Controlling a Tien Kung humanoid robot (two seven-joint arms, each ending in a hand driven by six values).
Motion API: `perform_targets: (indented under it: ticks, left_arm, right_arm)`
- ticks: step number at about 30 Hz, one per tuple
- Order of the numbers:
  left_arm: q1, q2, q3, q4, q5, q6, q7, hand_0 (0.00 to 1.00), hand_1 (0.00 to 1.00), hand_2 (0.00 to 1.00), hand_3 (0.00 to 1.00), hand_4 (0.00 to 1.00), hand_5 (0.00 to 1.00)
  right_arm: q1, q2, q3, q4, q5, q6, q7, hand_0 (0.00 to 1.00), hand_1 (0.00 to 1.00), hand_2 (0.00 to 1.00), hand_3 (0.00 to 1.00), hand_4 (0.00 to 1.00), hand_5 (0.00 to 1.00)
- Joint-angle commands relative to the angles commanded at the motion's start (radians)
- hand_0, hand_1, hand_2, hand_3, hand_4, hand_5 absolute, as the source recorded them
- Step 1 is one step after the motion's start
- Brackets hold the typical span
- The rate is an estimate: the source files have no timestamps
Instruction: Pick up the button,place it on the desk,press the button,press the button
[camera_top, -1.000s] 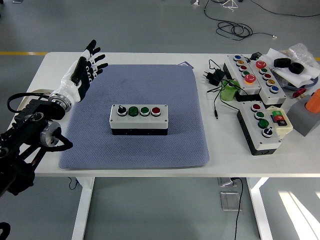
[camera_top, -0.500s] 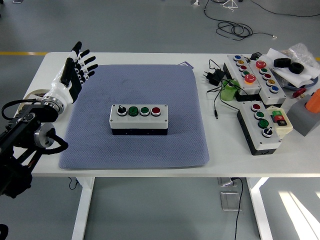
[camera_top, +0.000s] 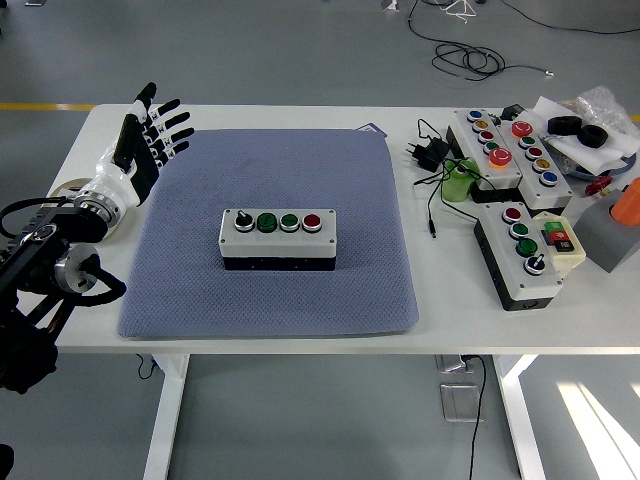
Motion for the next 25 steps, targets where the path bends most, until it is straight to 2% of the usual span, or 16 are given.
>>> perform_targets:
  ticks: [11,15,23,25]
  left_arm:
    - [0.006,0.007,-0.020,0.018,-0.007,-0.003,-0.009,0.803,0.813,0.863,0.875,0.704,0.998]
    - [0.006,0.006,-0.022,0.020,-0.007,0.000,-0.011,0.803,0.813,0.863,0.875,0.704,0.998]
    - [0.006,0.003,-0.014,0.018,-0.003,0.004,-0.011,0.798,0.811,0.860,0.875,0.702,0.998]
    - [0.009,0.003,-0.012,0.017,-0.003,0.007,-0.011,0.798,0.811,0.860,0.875,0.702,0.998]
  right_arm:
    - [0.003,0.001,0.002,0.000,-0.002,0.000,-0.001,0.787,0.797,0.817,0.751,0.412,0.479]
    - [-0.002,-0.002,-0.019,0.000,0.036,0.001,0.007,0.787,0.797,0.817,0.751,0.412,0.479]
    - [-0.019,0.002,0.023,0.000,0.069,0.001,0.019,0.787,0.797,0.817,0.751,0.412,0.479]
    - [-0.032,0.011,0.095,0.000,0.085,0.000,0.011,0.787,0.797,0.817,0.751,0.412,0.479]
